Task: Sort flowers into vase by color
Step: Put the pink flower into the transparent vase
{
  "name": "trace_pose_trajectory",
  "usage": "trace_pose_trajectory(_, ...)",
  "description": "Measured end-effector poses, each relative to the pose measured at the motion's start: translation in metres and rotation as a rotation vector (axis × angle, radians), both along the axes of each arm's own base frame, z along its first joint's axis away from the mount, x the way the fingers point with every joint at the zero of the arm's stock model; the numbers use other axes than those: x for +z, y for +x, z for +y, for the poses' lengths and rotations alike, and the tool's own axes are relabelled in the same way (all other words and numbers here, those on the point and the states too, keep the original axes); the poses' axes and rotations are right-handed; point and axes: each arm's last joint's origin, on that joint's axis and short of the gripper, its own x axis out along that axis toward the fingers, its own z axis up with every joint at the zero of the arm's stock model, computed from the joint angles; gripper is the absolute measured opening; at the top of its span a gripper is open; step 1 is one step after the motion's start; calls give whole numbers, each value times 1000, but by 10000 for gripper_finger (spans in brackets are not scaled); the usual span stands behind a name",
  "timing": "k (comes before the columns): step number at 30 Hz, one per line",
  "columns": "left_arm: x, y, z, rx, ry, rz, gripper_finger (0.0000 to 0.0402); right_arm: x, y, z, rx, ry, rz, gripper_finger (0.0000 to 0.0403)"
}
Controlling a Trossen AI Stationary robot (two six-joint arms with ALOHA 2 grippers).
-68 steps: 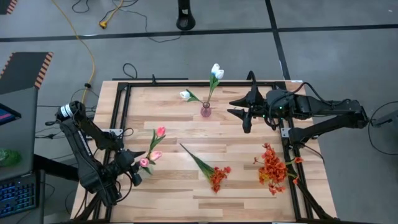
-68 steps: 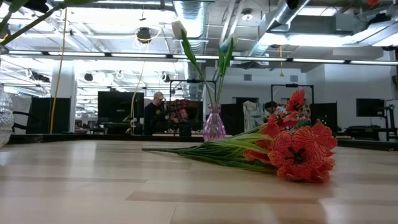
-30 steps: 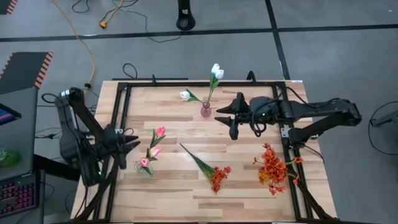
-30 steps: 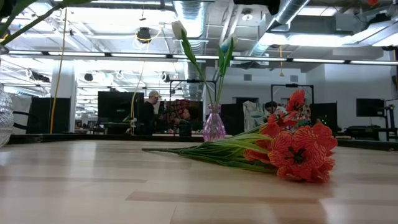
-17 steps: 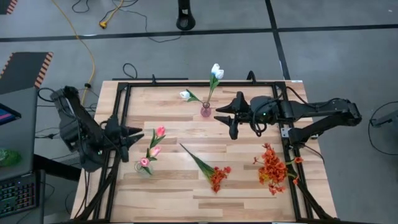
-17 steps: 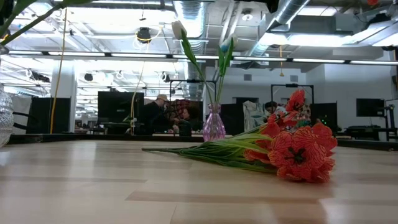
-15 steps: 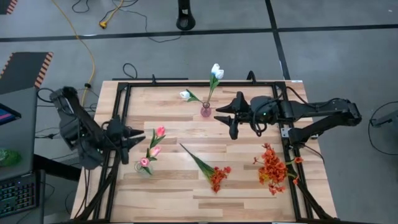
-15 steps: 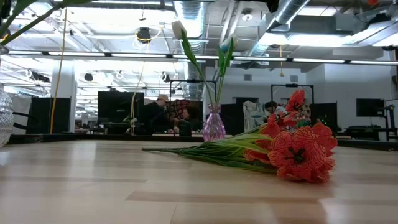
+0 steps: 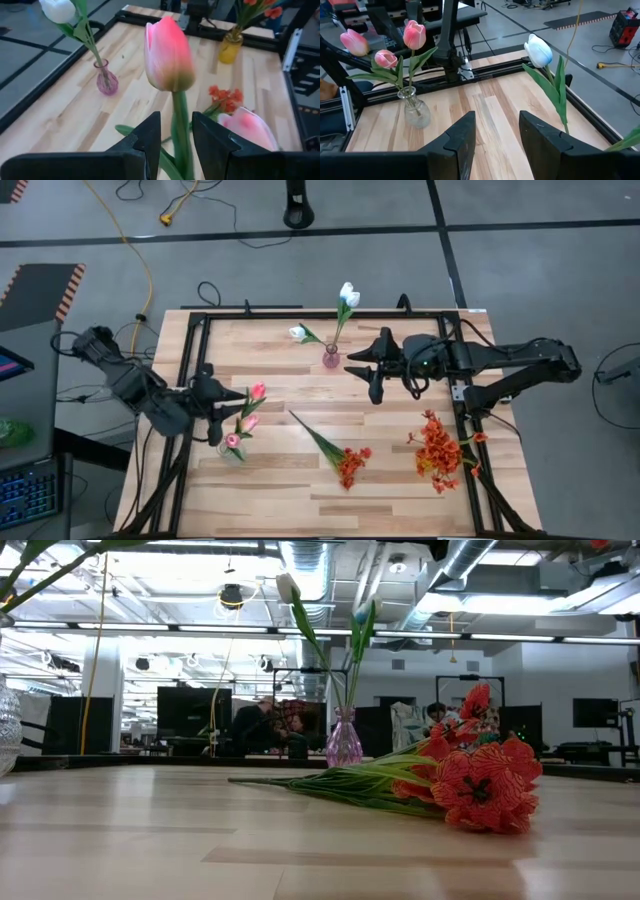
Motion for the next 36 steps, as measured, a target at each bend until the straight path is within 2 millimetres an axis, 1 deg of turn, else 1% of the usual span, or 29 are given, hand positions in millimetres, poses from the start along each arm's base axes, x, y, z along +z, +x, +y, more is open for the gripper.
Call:
trace_pose_trajectory(5,0,4,2,10,17,1,99,0,0,0,0,0,1,177)
trace_pose_trajectory(10,0,6,5,12,-1,7,99,0,0,0,0,-1,2,177)
trace_pose_trajectory(19,-4,16,3,17,1,22,99,0,0,0,0,-3,5,177)
trace_pose_trajectory(26,-5,20,4,35,0,27,96,-1,0,0,-1,-3,8,177)
trace_pose_trajectory(29,-5,20,4,37,0,25,83,-1,0,0,-1,-3,8,177)
trace_pose_trajectory(36,-5,19,4,37,-3,24,26,-1,0,0,-1,0,7,177)
